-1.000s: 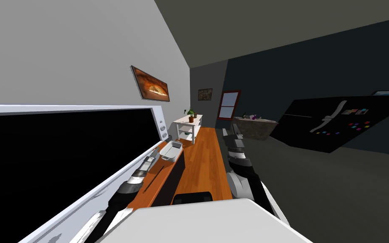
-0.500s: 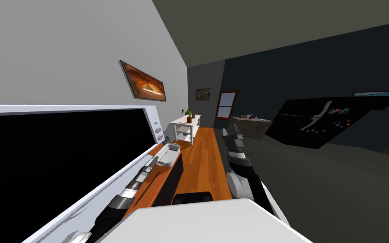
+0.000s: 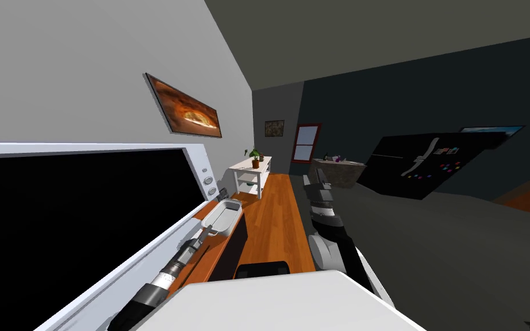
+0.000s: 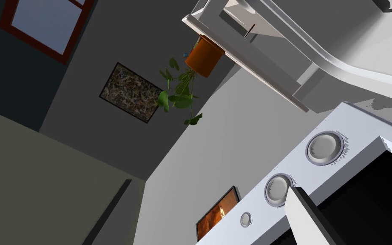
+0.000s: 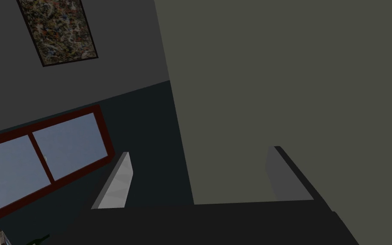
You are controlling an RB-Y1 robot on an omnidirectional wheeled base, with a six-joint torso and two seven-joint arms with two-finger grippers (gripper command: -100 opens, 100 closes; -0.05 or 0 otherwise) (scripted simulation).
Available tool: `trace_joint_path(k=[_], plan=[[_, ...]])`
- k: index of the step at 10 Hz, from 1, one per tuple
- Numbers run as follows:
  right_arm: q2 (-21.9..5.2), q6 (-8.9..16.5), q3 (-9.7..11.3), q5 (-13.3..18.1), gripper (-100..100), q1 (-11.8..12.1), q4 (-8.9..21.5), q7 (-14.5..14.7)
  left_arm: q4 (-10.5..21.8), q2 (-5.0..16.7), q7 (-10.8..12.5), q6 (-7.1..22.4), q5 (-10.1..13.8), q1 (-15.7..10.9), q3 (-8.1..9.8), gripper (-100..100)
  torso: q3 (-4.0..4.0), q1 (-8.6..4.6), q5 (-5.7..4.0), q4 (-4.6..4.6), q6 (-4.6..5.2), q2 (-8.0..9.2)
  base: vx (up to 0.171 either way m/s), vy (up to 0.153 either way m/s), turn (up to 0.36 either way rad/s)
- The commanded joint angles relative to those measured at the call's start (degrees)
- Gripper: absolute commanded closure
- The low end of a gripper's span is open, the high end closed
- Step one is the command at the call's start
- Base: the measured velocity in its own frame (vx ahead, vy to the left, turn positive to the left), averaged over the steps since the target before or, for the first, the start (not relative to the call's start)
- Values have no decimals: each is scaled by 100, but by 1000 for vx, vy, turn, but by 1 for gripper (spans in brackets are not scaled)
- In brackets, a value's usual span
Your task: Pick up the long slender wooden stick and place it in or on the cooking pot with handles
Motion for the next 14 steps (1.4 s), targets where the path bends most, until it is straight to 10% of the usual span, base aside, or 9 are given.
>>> trace_joint_path(k=[1,14], plan=[[0,0,0,0,0,0,0,0,161,-11,-31,-30,-32,43,-3,-100,0,0,0,0,0,0,33,-10,2],[0,0,0,0,0,0,0,0,2326,566,-373,-153,-1263,432,79,-100,2,-2,-1,1,0,4,83,-4,-55]])
